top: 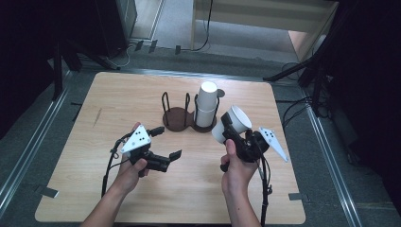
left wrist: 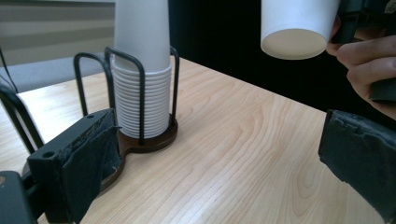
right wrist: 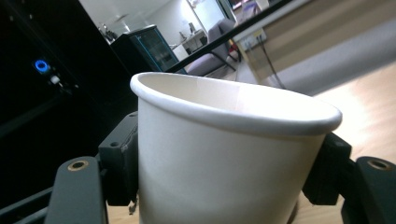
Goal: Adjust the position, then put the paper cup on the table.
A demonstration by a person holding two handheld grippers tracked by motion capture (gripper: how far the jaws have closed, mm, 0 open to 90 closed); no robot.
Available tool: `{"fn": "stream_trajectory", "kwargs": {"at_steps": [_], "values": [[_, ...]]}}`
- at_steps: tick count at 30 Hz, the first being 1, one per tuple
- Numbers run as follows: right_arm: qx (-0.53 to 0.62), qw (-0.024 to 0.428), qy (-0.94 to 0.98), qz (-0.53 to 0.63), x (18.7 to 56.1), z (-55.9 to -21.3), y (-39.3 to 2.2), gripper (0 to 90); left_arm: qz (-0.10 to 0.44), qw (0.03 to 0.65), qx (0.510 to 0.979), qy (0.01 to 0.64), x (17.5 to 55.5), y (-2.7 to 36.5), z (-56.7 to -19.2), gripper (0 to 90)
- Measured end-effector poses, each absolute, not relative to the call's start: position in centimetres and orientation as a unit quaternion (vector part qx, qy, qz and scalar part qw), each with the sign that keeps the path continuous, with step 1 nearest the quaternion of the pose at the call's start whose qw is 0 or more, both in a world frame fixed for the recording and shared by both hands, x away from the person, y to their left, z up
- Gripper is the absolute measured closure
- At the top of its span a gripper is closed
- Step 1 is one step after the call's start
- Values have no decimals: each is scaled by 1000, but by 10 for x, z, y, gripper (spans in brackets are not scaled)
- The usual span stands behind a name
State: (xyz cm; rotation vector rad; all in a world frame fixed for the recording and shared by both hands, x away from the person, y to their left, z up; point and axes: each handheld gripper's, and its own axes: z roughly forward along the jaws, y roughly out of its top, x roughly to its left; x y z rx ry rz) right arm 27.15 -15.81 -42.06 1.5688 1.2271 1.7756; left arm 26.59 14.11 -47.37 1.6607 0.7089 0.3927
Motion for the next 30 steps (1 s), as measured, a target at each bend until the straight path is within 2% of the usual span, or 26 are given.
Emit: {"fn": "stream_trajectory", "kwargs": {"at_steps": [14,25,30], "values": [[498,322,513,620,271,-416,-157,283,170,602,710,323,260,168,-478,0],[463,361,530,612,275,-416,-167,281,166,614,681,363,251,211,-484,0],[449,396,523,607,279,-417,-173,277,167,614,667,388,247,233,-491,0]]}}
